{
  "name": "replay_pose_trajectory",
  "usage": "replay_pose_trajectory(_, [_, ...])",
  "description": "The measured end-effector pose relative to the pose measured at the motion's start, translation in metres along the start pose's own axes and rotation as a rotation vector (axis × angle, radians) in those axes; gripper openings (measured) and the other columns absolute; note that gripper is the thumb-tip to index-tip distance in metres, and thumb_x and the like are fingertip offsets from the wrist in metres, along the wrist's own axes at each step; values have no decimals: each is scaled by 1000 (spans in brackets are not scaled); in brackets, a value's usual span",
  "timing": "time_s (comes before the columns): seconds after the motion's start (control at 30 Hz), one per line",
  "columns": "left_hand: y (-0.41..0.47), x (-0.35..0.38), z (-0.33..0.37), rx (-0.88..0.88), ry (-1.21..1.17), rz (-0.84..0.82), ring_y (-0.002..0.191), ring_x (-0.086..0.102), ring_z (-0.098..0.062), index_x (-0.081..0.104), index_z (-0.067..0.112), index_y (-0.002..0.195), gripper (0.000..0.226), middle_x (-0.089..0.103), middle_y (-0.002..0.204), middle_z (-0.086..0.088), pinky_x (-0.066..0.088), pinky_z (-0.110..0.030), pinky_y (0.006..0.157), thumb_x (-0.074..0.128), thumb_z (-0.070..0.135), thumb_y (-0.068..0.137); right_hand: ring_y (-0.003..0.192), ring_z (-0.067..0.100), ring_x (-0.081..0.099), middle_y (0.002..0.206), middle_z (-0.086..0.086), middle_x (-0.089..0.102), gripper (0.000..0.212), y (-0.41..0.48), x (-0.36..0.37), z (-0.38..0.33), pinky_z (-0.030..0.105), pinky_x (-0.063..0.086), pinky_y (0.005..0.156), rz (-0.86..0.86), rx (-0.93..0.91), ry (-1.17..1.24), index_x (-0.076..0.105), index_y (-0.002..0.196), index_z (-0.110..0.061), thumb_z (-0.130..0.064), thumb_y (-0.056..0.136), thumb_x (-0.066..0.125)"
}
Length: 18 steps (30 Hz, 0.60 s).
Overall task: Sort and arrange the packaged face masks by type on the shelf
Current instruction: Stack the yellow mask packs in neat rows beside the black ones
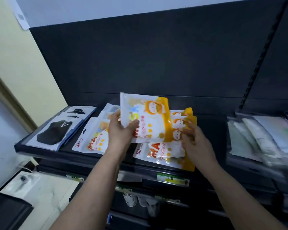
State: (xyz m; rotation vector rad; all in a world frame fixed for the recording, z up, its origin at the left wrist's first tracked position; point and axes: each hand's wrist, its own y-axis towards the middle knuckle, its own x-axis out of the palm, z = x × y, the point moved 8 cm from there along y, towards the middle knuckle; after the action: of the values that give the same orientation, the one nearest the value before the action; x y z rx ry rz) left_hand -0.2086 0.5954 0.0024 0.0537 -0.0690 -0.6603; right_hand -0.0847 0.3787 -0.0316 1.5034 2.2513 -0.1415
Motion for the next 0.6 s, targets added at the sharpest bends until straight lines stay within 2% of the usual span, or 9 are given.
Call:
replay_pose_trajectory(0.1, [19, -39, 0, 4, -62, 115, 95, 70, -21, 46, 25, 122, 46, 67, 114, -6, 59, -43, 81, 71, 11, 86, 123, 21, 43, 138, -2, 47, 42, -18, 11, -10, 41, 46, 94, 64, -216, -517, 53, 127, -25, -29, 86, 63])
replay_pose_trajectory(0.17, [25, -48, -3, -19, -46, 58, 95, 70, -23, 45, 25, 123, 48, 67, 114, -6, 59, -44, 82, 72, 11, 85, 131, 25, 37, 143, -2, 41, 46, -26, 22, -6, 45, 45, 95, 44, -236, -641, 60, 120, -27, -40, 77, 71])
replay_pose_trajectory(0.23, [21, -39, -11, -59, -31, -90, 95, 71, -25, 46, 25, 123, 49, 68, 112, -7, 59, -44, 82, 71, 9, 85, 135, 26, 32, 145, -3, 38, 48, -30, 31, 4, 45, 43, 97, 30, -191, -643, 60, 120, -28, -41, 77, 73])
replay_pose_trajectory(0.27, [15, -30, -15, -71, -42, -178, 96, 71, -25, 47, 23, 125, 49, 69, 111, -7, 59, -44, 82, 71, 8, 85, 135, 25, 32, 145, -3, 37, 46, -30, 30, 8, 43, 42, 98, 53, -148, -569, 56, 125, -28, -36, 81, 69])
replay_pose_trajectory(0.33, [6, -10, -27, -72, -14, -317, 99, 70, -25, 48, 20, 129, 51, 69, 113, -7, 59, -42, 83, 71, 7, 85, 130, 22, 40, 138, -4, 43, 39, -34, 17, 10, 35, 41, 97, 203, -60, -302, 49, 132, -27, -26, 93, 54])
replay_pose_trajectory(0.4, [-1, 5, -40, -18, 131, -376, 101, 67, -21, 47, 19, 129, 51, 65, 117, -2, 58, -42, 84, 72, 14, 85, 124, 20, 46, 131, -4, 51, 36, -41, 3, 11, 33, 39, 95, 353, 36, -105, 45, 134, -27, -32, 98, 41])
replay_pose_trajectory(0.43, [-3, 11, -45, 38, 258, -384, 103, 64, -19, 45, 21, 129, 53, 62, 119, 1, 57, -43, 85, 73, 21, 84, 123, 22, 47, 132, -1, 52, 39, -43, 1, 13, 33, 38, 93, 363, 91, -82, 43, 135, -27, -37, 98, 38])
replay_pose_trajectory(0.53, [-6, 19, -61, 159, 676, -363, 112, 55, -23, 46, 15, 126, 63, 57, 120, -1, 50, -43, 89, 75, 41, 76, 128, 24, 44, 141, 3, 47, 56, -46, 11, 14, 32, 36, 95, 216, 174, -257, 33, 143, -22, -48, 94, 42])
replay_pose_trajectory(0.6, [-5, 23, -64, 191, 809, -327, 117, 47, -27, 46, 11, 125, 64, 53, 122, -5, 43, -40, 95, 74, 42, 77, 132, 23, 40, 146, 2, 40, 69, -46, 19, 14, 36, 36, 101, 132, 182, -370, 25, 147, -20, -49, 90, 50])
